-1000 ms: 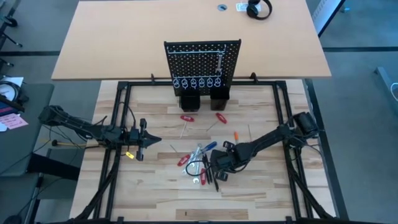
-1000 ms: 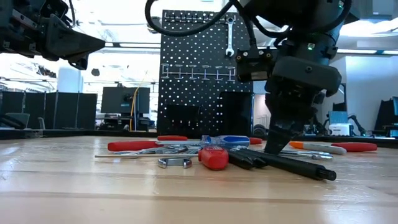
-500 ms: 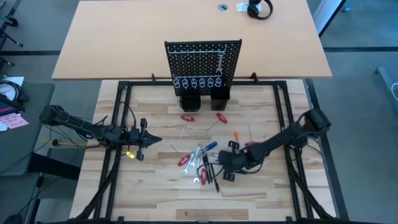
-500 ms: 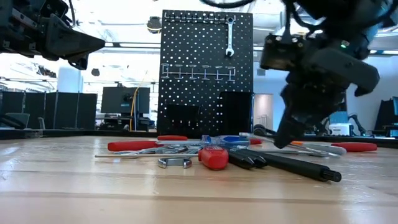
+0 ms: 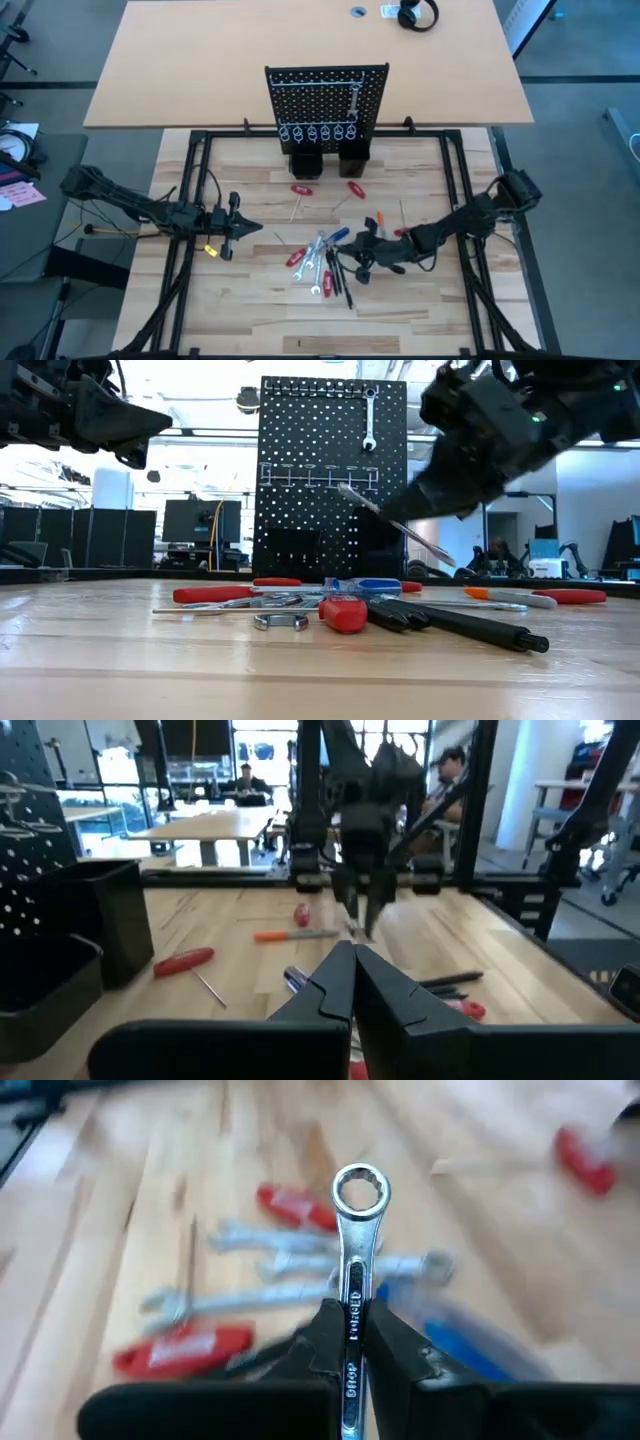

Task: Hang tools onto peg board
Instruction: Hang the wrench on the peg board

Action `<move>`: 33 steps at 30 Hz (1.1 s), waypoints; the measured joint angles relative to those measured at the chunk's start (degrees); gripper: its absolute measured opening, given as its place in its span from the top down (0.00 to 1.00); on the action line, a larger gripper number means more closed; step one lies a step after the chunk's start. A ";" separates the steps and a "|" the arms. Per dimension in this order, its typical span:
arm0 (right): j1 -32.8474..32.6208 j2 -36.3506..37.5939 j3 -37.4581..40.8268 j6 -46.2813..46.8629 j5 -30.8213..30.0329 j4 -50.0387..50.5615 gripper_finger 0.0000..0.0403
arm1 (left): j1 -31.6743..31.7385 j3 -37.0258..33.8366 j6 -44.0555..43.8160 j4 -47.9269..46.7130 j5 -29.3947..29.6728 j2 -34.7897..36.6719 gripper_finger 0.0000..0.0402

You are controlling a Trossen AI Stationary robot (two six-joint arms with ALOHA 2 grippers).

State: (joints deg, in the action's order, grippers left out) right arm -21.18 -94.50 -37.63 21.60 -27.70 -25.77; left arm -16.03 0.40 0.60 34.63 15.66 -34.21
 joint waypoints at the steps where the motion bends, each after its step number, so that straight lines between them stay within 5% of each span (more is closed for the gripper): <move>1: 0.27 0.00 0.00 -1.25 -1.06 -1.51 0.93 | 0.00 0.00 0.00 1.29 0.00 -1.68 1.00; 11: 2.07 -0.44 -0.02 -18.78 -7.38 -27.41 0.93 | 1.18 4.86 2.38 17.02 0.02 -24.45 1.00; 16: 2.75 -0.42 -0.11 -26.89 -10.61 -38.28 0.93 | 3.56 12.29 7.39 23.28 -1.26 -40.42 0.88; 26: 3.33 -0.42 -2.58 -33.25 -15.14 -37.93 0.93 | 7.47 34.27 13.22 25.61 -1.65 -61.13 0.49; 33: 3.33 -0.42 -2.69 -34.15 -15.97 -37.09 0.93 | 9.20 41.03 13.49 25.48 2.69 -64.31 0.44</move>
State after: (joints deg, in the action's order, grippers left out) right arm -17.85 -94.91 -40.32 -12.54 -43.68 -62.85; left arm -6.83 41.43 14.09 60.11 18.35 -98.52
